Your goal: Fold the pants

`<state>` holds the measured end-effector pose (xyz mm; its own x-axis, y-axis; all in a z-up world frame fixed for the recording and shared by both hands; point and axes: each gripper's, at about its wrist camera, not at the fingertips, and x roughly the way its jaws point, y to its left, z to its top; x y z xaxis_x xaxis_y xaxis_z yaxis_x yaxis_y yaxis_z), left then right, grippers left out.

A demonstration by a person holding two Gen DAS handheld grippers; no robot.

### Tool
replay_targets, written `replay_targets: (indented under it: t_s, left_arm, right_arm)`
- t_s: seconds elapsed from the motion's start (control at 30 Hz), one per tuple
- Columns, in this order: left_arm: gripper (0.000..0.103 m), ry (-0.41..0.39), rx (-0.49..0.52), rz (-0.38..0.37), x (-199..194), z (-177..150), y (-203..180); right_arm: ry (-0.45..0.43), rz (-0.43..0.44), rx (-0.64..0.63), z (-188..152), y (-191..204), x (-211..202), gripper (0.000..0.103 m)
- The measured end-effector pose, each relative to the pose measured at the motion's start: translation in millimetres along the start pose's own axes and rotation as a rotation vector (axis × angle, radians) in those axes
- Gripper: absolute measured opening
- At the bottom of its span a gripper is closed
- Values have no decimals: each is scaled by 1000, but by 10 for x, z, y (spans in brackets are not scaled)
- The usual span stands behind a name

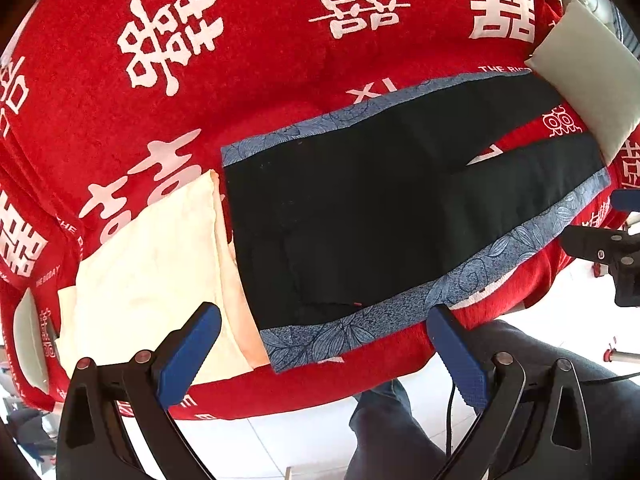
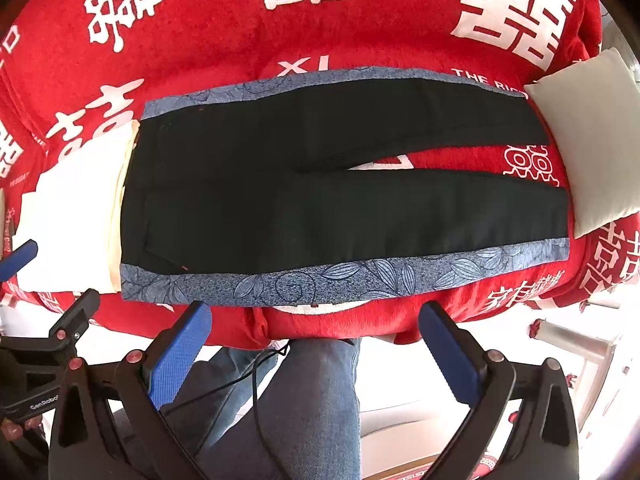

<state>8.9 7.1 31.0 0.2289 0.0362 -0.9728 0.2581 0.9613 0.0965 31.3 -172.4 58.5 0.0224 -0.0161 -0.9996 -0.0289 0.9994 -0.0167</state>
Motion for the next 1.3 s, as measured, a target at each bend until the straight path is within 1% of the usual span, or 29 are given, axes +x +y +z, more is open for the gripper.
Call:
replay_targets:
  t_s: [0.3,0.67,0.97,1.07,1.13,1.17,1.23,1.3]
  left_arm:
    - [103,-7,1,-3,-21,-13,-5]
    - [103,-21,-14,-17,-48,-53,75]
    - [103,-31,-41,-19,-29,-152,162]
    - [103,-26,-65,-34,11,-216,229]
    - [103,-12,-97,-58,53,-265,312]
    - [103,-2,-121,-75,86,-302,368]
    - [103,18,-166,-83,137,-352,448]
    - [103,40,-224,-107,204,-410,530]
  right_arm:
    - [-1,-10,8,-29,-3,-12,103]
    - [-13,-31,13,-59,4,-55,103]
    - [-25,-28,69,-102,28,-97,103]
    - [-34,-25,85,-112,46,-113,103]
    - [-41,-11,100,-107,45,-116,103]
    - [-45,3,107,-100,41,-111,103]
    - [-48,40,124,-90,27,-76,103]
    - [-39,90,146,-88,2,-8,103]
